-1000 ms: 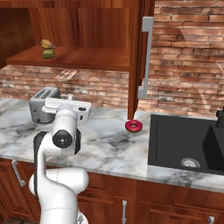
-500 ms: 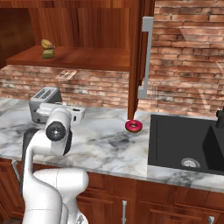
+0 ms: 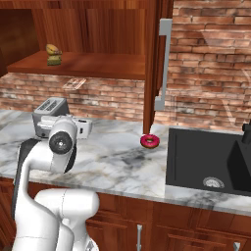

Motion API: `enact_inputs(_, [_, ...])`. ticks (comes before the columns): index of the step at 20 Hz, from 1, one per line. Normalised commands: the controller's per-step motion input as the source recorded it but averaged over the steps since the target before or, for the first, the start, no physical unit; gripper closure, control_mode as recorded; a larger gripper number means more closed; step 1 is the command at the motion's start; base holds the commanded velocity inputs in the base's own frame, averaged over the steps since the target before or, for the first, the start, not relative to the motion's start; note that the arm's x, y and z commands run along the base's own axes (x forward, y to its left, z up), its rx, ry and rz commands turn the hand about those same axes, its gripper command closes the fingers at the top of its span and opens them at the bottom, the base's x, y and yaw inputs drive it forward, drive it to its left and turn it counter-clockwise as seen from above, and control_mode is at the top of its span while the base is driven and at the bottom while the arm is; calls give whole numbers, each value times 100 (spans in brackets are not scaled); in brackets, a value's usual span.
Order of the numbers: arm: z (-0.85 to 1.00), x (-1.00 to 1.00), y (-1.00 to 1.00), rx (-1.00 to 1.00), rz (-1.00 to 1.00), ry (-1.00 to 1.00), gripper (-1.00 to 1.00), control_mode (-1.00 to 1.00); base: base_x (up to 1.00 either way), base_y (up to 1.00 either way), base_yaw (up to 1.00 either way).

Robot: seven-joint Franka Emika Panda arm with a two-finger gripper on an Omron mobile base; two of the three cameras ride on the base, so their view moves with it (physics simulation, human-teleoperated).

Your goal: Pick the sponge and soap dispenser from the cabinet and place them on the counter.

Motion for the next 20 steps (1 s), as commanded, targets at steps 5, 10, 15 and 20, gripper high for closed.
enact_inputs(5, [-45,-1,9,0,1,-12,100,-100,0,0,0])
enact_inputs(10, [-47,-12,2,0,0,-3,100,-100,0,0,0])
enact_inputs(15, [-53,-10,11,0,2,-10,100,-100,0,0,0])
enact_inputs(20, [-45,0,13,1,5,-19,100,-100,0,0,0])
